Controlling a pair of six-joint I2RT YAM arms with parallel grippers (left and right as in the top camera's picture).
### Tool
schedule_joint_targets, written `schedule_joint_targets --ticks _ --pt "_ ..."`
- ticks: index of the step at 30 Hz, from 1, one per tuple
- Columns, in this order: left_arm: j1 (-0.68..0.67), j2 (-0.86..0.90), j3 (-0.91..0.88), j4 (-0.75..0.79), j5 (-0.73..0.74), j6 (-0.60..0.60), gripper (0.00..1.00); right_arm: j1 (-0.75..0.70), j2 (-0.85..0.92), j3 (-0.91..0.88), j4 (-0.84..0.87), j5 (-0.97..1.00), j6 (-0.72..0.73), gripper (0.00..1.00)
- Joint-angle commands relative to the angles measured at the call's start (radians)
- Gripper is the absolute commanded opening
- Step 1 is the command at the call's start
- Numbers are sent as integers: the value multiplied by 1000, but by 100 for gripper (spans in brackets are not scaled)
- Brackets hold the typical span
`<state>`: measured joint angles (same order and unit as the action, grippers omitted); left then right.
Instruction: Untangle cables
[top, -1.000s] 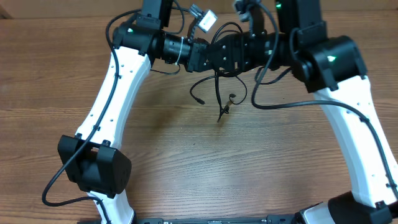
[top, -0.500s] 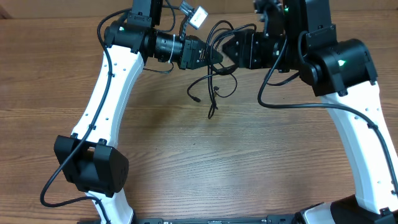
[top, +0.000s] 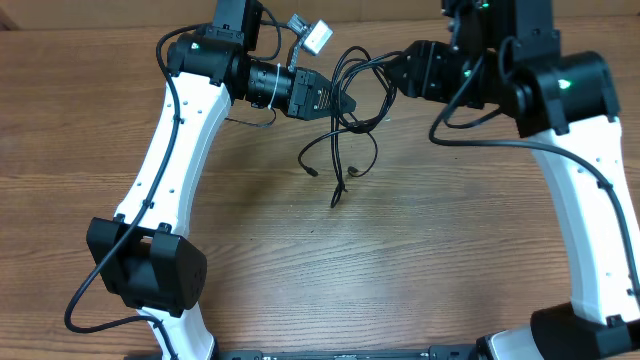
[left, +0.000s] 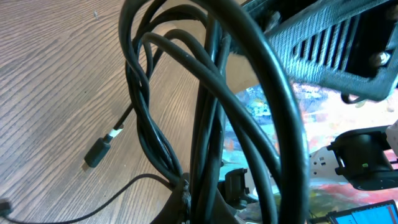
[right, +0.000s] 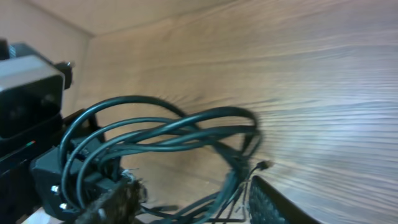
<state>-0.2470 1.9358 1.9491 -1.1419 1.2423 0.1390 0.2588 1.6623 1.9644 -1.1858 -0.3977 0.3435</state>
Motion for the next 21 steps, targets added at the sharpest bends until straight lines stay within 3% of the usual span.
schedule_joint_targets --ticks 1,9,21 --pt "-3 -16 10 -2 33 22 4 30 39 11 6 -61 55 49" --pt "-3 -16 10 -2 27 22 4 41 108 11 36 -169 76 40" --pt "1 -16 10 -5 -31 22 4 43 96 12 -6 -235 42 38"
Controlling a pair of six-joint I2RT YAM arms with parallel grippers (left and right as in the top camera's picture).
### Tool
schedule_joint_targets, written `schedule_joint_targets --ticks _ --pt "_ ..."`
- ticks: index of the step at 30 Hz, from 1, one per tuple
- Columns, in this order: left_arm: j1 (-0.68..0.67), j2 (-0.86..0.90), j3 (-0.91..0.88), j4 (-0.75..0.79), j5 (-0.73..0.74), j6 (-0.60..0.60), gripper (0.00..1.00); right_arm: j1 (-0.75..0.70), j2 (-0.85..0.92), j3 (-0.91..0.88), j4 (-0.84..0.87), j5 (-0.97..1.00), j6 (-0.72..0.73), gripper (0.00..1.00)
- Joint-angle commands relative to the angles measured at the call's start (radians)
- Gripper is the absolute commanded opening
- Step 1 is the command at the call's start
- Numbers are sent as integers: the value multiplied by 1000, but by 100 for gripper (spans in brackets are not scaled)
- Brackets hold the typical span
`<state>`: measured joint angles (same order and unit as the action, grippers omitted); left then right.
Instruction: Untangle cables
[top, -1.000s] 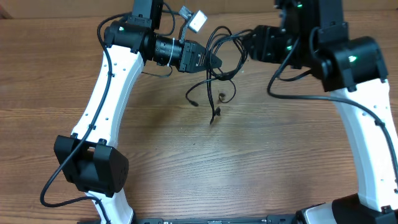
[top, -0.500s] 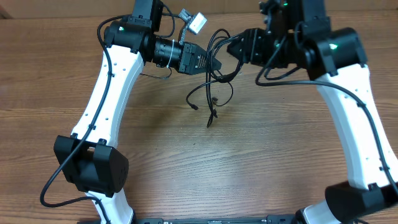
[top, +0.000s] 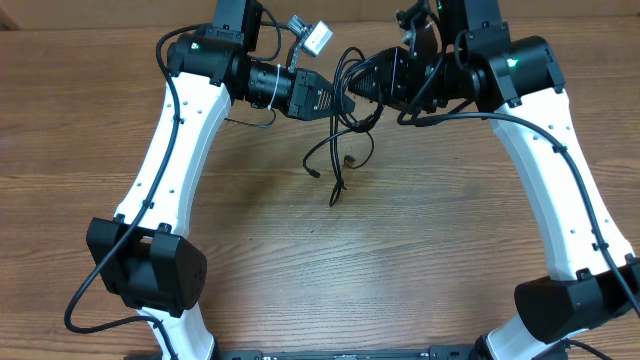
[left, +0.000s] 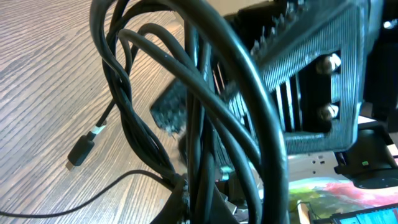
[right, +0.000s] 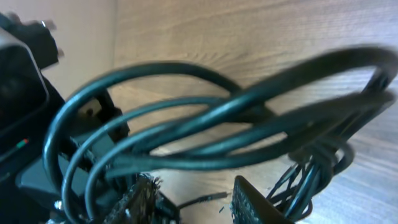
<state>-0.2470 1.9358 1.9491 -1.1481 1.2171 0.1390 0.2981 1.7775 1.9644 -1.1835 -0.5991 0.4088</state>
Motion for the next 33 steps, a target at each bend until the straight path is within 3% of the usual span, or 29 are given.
schedule_joint_targets --ticks 1,5,33 --pt "1 -16 10 1 -14 21 4 4 -19 12 -12 -35 -24 38" --pt "1 -16 10 0 -23 21 4 4 -19 12 -16 -87 -69 38" --pt "-49 -16 10 -7 -16 21 4 22 23 11 109 -89 -35 38"
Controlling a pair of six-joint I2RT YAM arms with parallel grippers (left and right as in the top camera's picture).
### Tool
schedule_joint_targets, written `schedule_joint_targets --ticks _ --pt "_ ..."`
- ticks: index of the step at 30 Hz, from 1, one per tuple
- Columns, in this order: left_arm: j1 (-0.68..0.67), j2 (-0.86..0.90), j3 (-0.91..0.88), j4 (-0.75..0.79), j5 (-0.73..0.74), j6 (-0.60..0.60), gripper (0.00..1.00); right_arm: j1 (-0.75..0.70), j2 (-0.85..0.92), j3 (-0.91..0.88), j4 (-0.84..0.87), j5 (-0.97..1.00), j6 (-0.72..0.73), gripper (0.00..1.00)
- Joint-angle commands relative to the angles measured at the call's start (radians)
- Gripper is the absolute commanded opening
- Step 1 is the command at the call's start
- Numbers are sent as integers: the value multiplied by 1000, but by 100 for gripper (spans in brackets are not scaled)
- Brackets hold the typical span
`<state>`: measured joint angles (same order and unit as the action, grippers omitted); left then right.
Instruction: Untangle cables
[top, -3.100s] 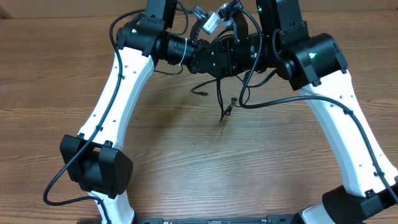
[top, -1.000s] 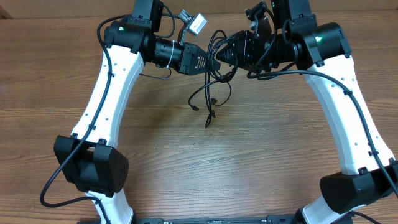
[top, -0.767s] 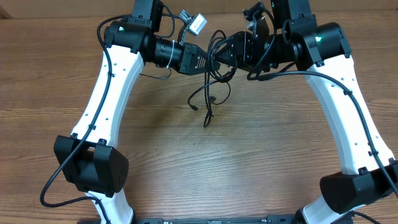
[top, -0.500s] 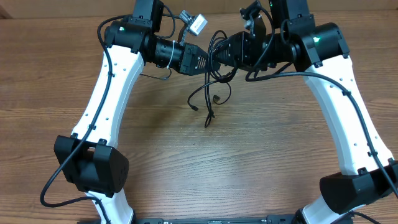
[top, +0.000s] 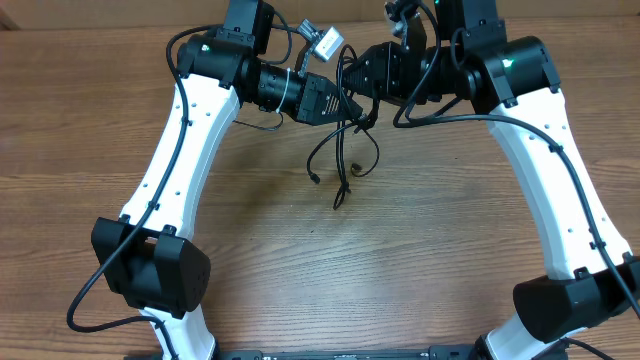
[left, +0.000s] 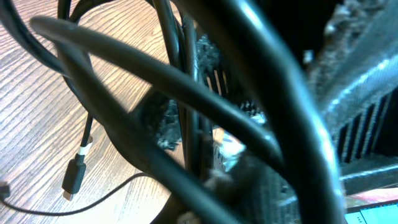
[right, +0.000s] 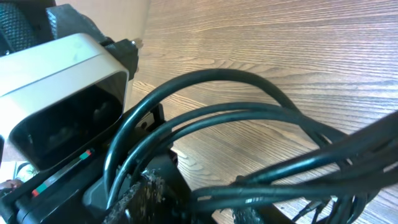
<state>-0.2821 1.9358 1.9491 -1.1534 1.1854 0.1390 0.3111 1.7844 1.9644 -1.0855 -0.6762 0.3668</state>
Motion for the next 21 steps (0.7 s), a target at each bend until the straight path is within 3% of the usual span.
schedule_joint_targets --ticks 1,7,14,18,21 --pt "-14 -16 10 -1 16 22 4 9 17 11 11 -5 7 38" --pt "-13 -16 10 2 17 22 4 9 19 11 11 47 8 31" --pt "-4 -16 10 3 15 22 4 9 19 11 11 77 7 4" --pt "7 -16 10 1 0 21 4 8 19 11 8 109 1 4" --pt "15 -16 10 -3 -24 21 11 8 19 12 -5 176 -1 4"
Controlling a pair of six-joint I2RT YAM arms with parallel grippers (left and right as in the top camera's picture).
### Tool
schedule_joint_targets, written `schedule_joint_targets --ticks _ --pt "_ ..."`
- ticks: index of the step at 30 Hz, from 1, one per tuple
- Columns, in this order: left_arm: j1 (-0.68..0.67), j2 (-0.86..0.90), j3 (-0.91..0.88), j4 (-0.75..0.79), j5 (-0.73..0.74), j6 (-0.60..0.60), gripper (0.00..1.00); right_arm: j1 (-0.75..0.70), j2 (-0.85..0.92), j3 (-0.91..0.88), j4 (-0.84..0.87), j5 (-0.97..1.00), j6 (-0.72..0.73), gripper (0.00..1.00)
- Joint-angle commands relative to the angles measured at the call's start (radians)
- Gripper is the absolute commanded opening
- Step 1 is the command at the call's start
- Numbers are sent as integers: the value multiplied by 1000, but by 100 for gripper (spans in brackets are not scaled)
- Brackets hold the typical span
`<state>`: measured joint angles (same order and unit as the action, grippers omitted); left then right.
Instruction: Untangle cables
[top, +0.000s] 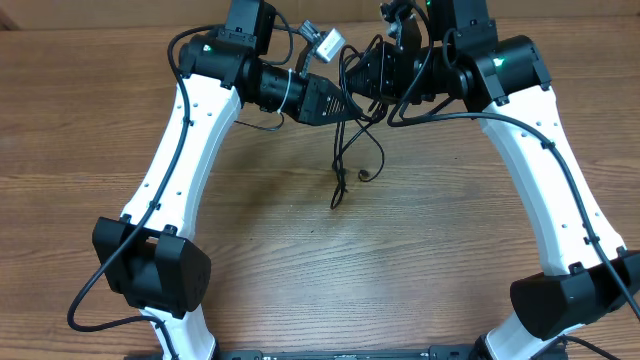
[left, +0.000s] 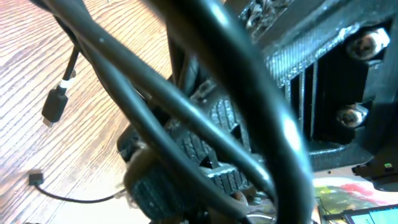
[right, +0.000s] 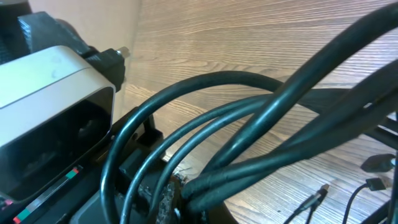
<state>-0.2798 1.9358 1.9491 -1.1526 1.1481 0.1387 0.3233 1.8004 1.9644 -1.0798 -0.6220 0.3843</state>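
Note:
A tangle of black cables (top: 343, 150) hangs above the table at the back, its loose ends trailing down onto the wood. My left gripper (top: 345, 102) is shut on the bundle from the left. My right gripper (top: 362, 78) meets it from the right, shut on several strands. In the left wrist view thick strands (left: 205, 93) cross right in front of the right gripper's black body (left: 317, 74). In the right wrist view strands (right: 261, 124) run into the pinch beside one pad (right: 169, 196). The knot itself is hidden between the two grippers.
A white and grey plug block (top: 322, 38) hangs behind the left gripper. Loose connectors lie on the wood: a black plug (left: 55, 102), a small one (left: 36, 177), and two more (right: 373, 163). The table's back edge is close behind both grippers.
My right gripper, then open around the strands, is now shut on them and sits a little further left. The hanging loops have drawn up; one loose end no longer trails at the left.
At first my left gripper held the bundle up while the right one stood open, apart to the right. Then the right gripper was up against the bundle, then its open jaws were around some strands. Now both grippers pinch the tangle, nearly touching.

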Motion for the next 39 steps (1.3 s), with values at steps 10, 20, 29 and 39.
schedule_joint_targets --ticks 10,20,29,39 --pt "19 -16 10 -45 -307 -110 51 -5 3 12 -81 382 -18 4" --pt "-28 -16 10 103 -182 -223 47 -2 3 12 -141 375 -10 4" --pt "-58 -16 10 209 -179 -305 48 -5 3 12 -145 306 -10 4" --pt "-77 -13 10 304 -195 -364 49 -5 3 12 -145 280 -10 4"
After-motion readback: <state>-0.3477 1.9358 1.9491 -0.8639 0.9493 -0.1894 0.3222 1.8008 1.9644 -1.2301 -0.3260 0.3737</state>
